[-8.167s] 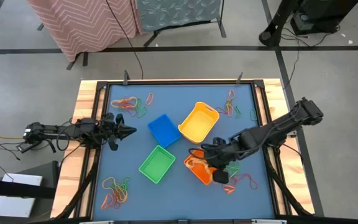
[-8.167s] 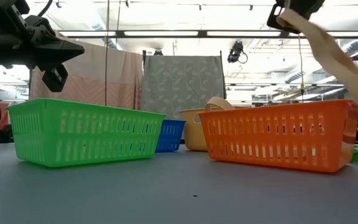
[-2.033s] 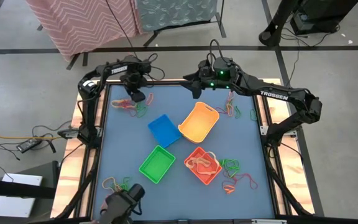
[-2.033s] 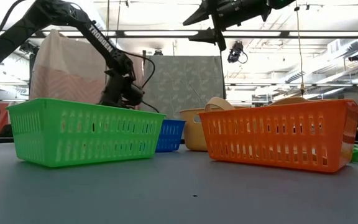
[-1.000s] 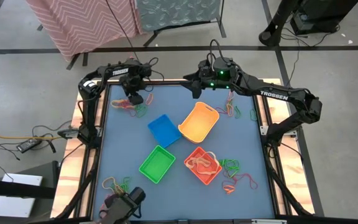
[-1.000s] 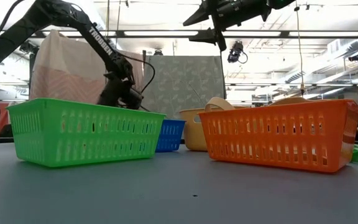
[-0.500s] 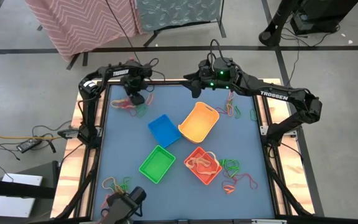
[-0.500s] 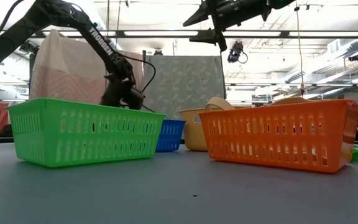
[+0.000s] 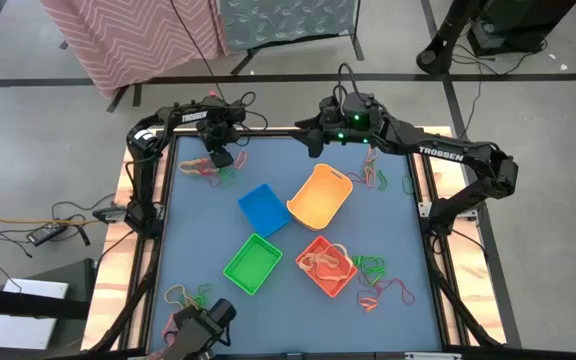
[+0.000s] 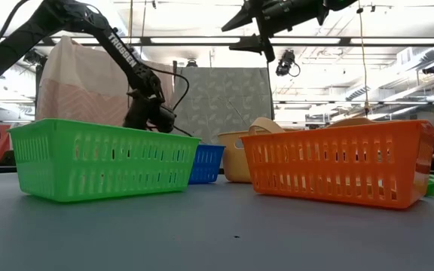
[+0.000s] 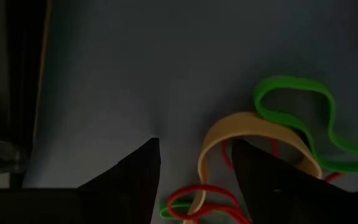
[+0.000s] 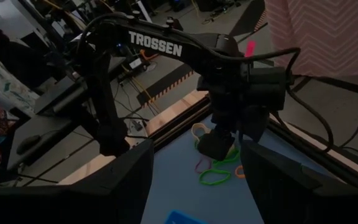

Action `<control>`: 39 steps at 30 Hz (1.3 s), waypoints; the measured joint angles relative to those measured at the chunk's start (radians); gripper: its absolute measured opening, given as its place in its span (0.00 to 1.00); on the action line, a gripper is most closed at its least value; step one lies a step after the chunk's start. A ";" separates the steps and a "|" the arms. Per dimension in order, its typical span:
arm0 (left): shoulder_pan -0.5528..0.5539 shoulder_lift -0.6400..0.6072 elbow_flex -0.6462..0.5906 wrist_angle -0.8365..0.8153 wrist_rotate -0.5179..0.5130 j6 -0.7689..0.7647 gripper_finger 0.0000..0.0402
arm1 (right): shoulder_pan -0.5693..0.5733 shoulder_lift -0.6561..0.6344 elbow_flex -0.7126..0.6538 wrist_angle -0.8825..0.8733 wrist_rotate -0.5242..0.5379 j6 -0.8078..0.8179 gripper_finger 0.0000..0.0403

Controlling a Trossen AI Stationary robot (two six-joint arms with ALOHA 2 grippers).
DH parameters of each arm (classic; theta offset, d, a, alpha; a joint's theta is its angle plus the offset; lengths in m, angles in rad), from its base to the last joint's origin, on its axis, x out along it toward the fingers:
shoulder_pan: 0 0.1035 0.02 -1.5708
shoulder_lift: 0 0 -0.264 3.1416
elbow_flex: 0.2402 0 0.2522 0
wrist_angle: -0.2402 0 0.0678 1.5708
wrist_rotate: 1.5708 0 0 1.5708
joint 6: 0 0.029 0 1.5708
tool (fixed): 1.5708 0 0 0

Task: Sort rubber bands into baskets
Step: Put the yellow rubber band into the orange bin

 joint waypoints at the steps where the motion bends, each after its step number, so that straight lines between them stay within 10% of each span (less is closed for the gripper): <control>1: 0.000 0.000 0.009 -0.014 0.000 0.000 0.51 | 0.000 0.000 0.000 0.000 0.000 0.000 0.63; 39: 0.022 -0.001 0.024 0.018 -0.001 0.011 0.44 | 0.000 0.000 0.000 -0.001 0.000 0.019 0.63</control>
